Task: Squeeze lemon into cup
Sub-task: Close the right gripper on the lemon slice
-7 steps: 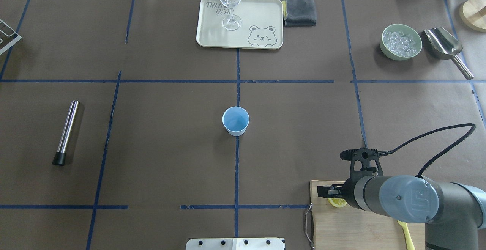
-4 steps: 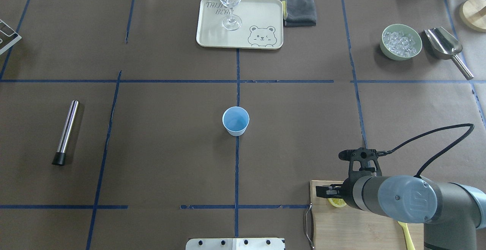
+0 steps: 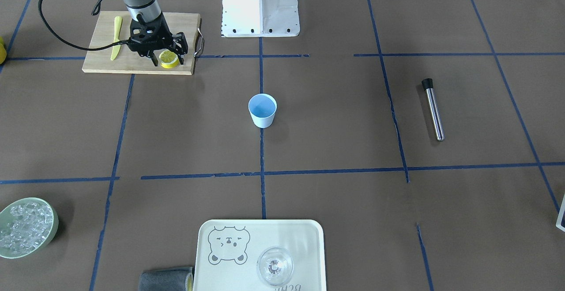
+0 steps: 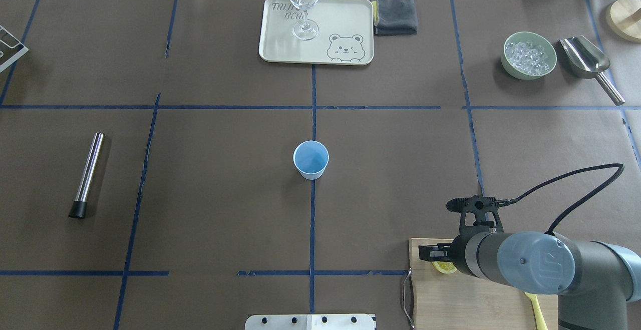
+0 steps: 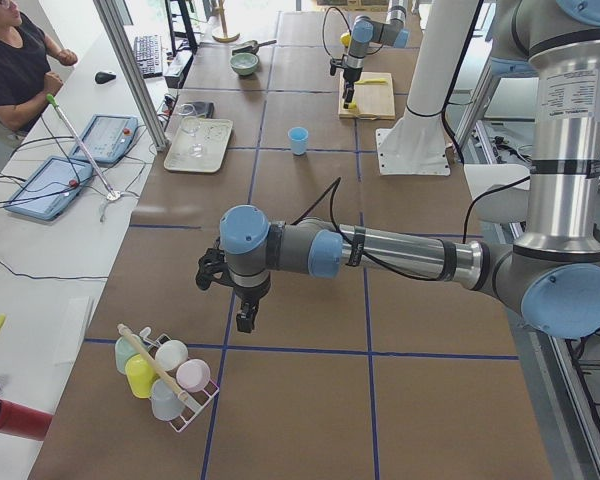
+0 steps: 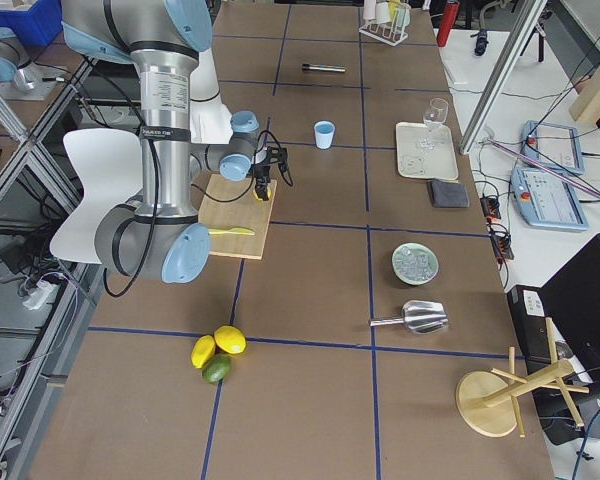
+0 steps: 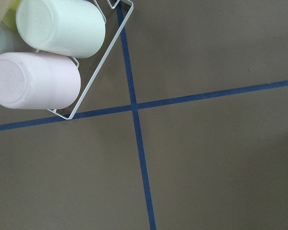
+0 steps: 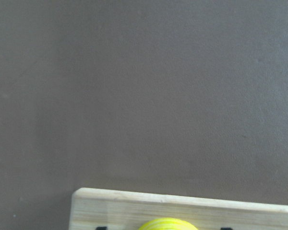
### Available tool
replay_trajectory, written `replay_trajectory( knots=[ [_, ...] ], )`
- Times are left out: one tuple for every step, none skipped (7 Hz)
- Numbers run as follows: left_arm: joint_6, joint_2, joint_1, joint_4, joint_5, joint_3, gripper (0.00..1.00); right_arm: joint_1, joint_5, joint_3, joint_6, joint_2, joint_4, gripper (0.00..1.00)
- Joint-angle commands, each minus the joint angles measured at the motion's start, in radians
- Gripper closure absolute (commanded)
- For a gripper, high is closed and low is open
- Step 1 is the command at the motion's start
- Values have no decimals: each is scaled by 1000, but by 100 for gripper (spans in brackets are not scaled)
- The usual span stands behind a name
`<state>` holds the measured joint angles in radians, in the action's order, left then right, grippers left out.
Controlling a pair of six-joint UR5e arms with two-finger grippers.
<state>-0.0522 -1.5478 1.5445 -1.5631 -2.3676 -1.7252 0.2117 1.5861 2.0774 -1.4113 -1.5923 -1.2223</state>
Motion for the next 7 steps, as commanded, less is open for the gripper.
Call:
replay_trajectory(
  knots=[
    [0,0,0,0,1,1,0,0,0,3,0,0,0,26],
    [0,0,0,0,1,1,0,0,0,3,0,0,0,28],
    [0,0,0,0,1,1,0,2,0,4,2,0,0,28],
    [0,0,0,0,1,-1,0,2,0,4,0,-2,-2,28],
    [0,0,0,5,-1,-4,0,3,0,6,0,-3,-3,27],
    [0,-2,0,26,-1,-5,0,5,0,6,0,-5,-3,20],
    [-2,-2,0,28,-1,-5,0,3,0,6,0,-5,-3,19]
  ],
)
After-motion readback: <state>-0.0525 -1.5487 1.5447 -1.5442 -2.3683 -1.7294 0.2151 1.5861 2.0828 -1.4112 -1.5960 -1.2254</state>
